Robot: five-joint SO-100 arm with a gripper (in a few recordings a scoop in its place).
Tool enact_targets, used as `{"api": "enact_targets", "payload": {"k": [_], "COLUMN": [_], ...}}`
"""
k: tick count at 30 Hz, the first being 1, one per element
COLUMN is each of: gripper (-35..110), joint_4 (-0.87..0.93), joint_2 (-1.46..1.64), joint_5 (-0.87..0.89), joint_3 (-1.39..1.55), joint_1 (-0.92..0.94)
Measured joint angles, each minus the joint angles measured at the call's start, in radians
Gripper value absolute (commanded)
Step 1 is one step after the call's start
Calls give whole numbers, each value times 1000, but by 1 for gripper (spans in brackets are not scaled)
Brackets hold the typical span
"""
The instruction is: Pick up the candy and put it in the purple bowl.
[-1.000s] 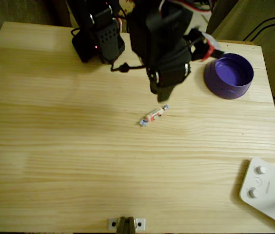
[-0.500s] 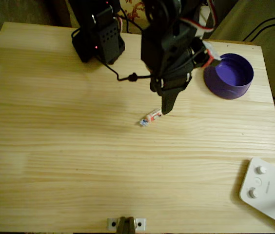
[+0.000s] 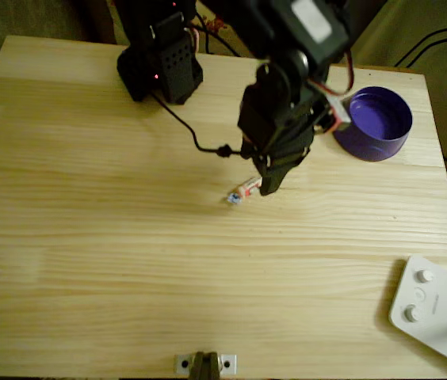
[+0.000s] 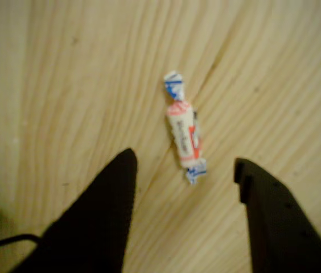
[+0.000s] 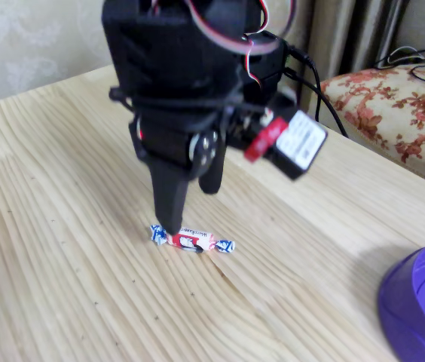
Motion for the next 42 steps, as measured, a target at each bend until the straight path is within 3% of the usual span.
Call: {"api": "enact_targets", "payload": {"k": [28, 42], "gripper": [37, 16], "joint_4": [-57, -86], "joint_2": [-216, -230], "joint_5": [-31, -37], "joint_3": [-63, -72], "joint_1": [-11, -8]}}
